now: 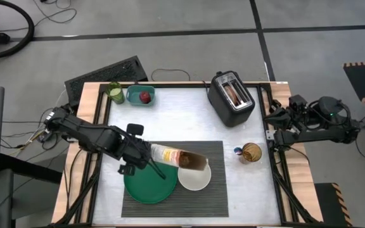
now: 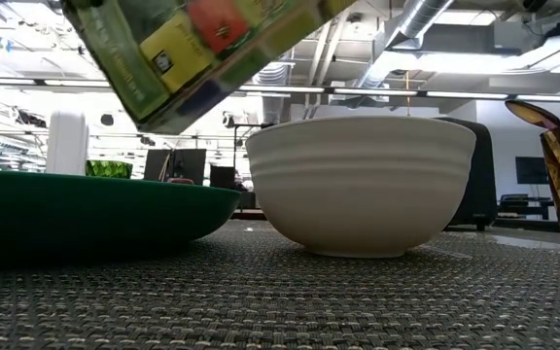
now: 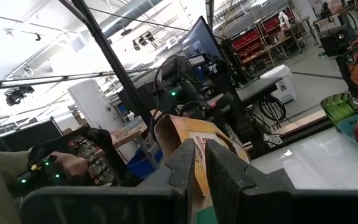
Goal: Arrange a breakfast setting
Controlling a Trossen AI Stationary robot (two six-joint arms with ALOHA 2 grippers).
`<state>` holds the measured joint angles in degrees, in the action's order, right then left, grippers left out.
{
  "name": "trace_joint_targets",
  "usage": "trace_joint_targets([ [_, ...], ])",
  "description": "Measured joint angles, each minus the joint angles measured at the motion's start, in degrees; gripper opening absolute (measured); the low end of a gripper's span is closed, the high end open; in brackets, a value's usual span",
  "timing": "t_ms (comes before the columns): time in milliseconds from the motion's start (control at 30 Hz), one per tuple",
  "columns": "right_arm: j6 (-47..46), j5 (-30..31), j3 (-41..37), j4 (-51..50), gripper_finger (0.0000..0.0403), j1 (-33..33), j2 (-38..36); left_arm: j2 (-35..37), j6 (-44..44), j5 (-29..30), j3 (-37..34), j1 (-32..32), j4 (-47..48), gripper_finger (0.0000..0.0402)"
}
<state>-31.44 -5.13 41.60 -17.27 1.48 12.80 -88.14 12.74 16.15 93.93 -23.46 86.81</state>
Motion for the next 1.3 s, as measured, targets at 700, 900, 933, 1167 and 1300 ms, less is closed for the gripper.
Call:
trace_joint_targets([
  [700, -0.2, 0.0, 0.0, -1.6, 0.0068, 0.0, 0.0, -0.1, -16.8, 12.9, 0.0, 2.4, 3.2, 0.0084],
  [900, -0.2, 0.6, 0.0, -1.6, 0.0068, 0.0, 0.0, -0.1, -23.7, 11.3, 0.0, 5.1, 3.2, 0.0084],
  [933, -0.2, 0.7, 0.0, -1.6, 0.0068, 0.0, 0.0, -0.1, -25.1, 10.8, 0.0, 5.5, 3.2, 0.0084],
  [1167, -0.1, 0.7, 0.0, -1.6, 0.0068, 0.0, 0.0, -0.1, -32.1, 12.8, 0.0, 7.8, 3.2, 0.0084],
  [1300, -0.1, 0.7, 0.0, -1.6, 0.0068, 0.0, 0.0, -1.2, -36.9, 17.3, -0.2, 8.6, 3.1, 0.0084],
])
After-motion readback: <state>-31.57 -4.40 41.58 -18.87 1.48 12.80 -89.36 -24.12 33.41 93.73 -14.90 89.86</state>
